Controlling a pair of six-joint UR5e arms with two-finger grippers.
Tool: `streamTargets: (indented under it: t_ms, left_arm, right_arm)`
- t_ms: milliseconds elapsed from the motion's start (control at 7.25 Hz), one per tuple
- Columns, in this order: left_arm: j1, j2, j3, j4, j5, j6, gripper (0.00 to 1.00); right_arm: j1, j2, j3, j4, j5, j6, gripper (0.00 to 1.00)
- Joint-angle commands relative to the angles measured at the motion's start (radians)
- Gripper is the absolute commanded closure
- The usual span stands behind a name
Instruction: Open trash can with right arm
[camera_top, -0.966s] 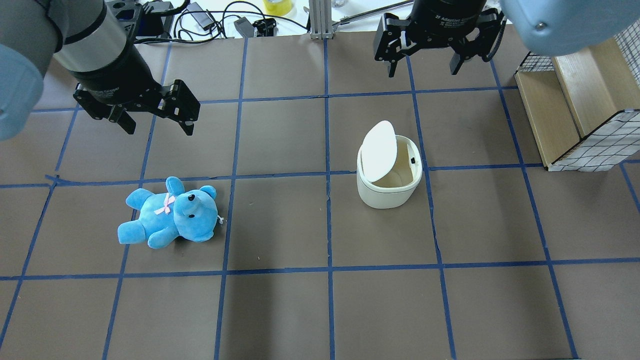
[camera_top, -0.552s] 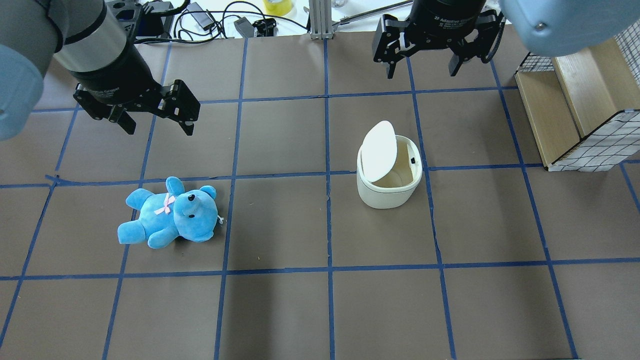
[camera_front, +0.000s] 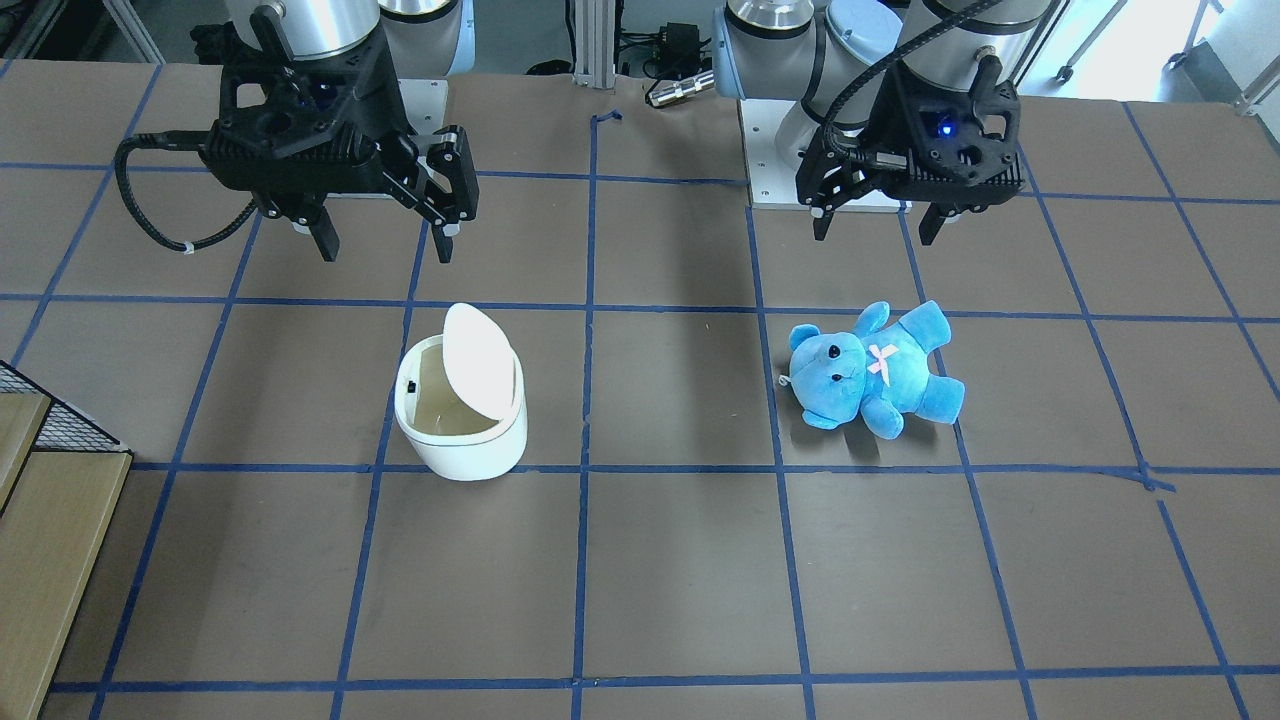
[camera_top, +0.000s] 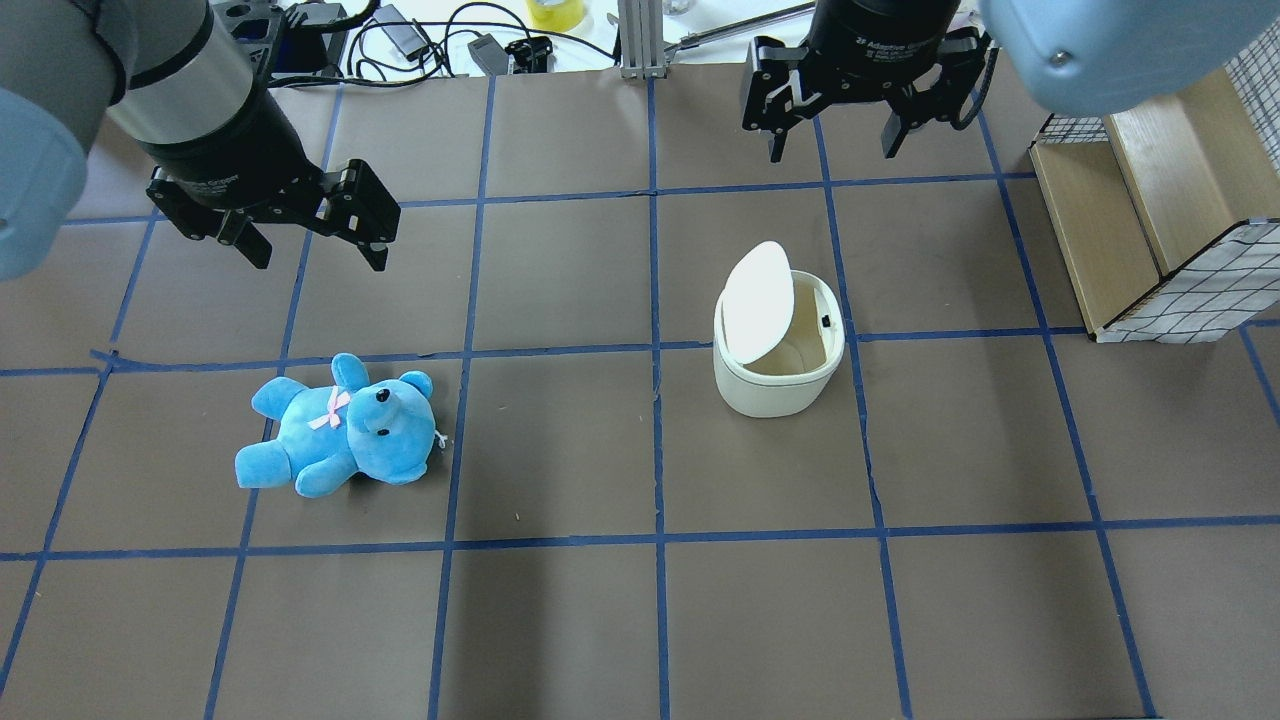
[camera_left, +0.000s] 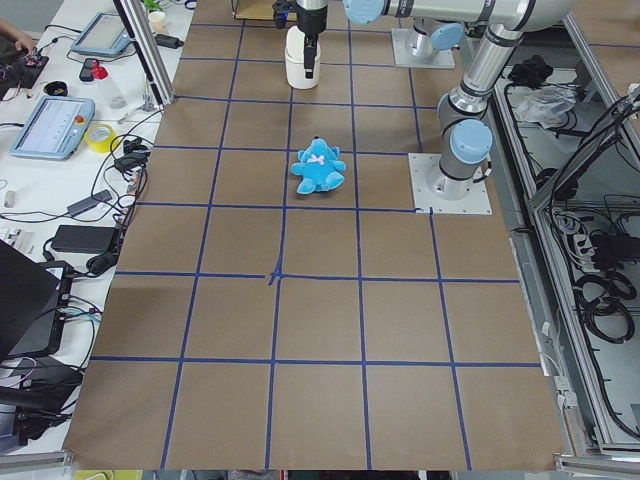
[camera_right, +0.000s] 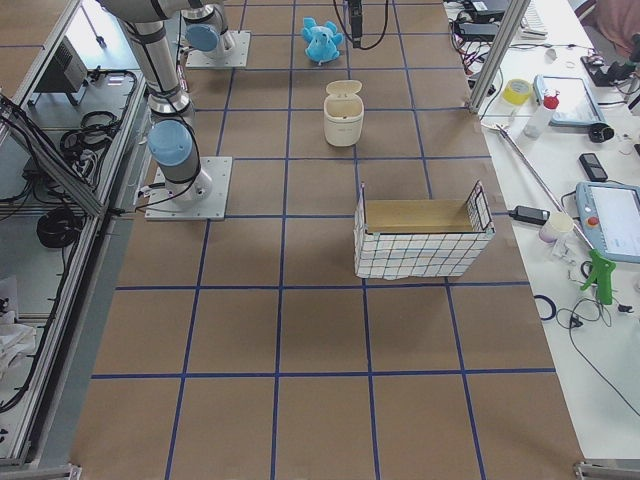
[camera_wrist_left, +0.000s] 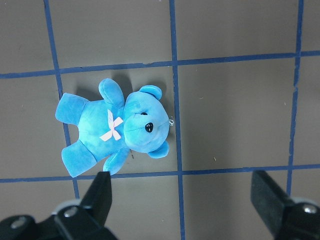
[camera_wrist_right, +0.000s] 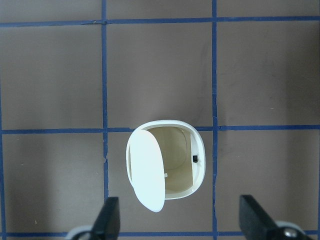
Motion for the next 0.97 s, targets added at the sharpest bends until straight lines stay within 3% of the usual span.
streamTargets:
  t_ms: [0, 138, 276, 552, 828]
  left_arm:
    - [0.000, 0.000, 0.000, 0.000, 0.000, 0.001, 0.00]
    - [0.000, 0.000, 0.000, 0.000, 0.000, -0.001, 0.00]
    - [0.000, 0.000, 0.000, 0.000, 0.000, 0.001, 0.00]
    - [0.000, 0.000, 0.000, 0.000, 0.000, 0.001, 0.00]
    - [0.000, 0.000, 0.000, 0.000, 0.000, -0.001, 0.00]
  right_arm:
    - [0.032, 0.058, 0.026, -0.012, 0.045, 0.007, 0.83]
    - [0.069, 0.088, 0.040, -0.018, 0.065, 0.017, 1.00]
    - [0.076, 0.108, 0.058, -0.022, 0.074, 0.020, 1.00]
    - [0.074, 0.109, 0.156, -0.144, 0.061, 0.026, 1.00]
    - [0.070, 0.105, 0.152, -0.152, 0.059, 0.029, 1.00]
